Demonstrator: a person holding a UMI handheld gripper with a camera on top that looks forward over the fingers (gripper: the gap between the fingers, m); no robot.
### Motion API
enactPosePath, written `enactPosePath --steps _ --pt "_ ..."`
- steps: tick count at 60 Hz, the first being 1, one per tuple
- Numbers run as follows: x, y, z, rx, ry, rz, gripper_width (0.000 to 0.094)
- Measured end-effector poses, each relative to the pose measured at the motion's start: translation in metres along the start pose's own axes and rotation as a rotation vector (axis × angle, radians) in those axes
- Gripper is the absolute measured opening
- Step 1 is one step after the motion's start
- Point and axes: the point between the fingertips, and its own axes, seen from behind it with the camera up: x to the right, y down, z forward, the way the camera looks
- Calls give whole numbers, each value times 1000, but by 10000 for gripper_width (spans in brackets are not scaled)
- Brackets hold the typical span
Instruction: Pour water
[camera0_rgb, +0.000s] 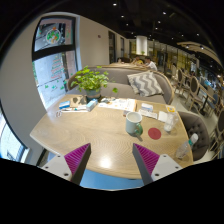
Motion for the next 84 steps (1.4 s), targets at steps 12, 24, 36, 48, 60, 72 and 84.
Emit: enactPosePath --steps 12,24,36,48,60,72,84 --pt "125 63 -9 -24 90 45 852" --pt "246 131 -6 -57 185 142 853" --pt "340 141 37 6 258 204 854" --pt "388 114 103 105 302 224 858" --pt "401 98 134 159 305 197 526" --pt "403 93 138 166 336 171 430" --pt "399 66 128 148 445 67 413"
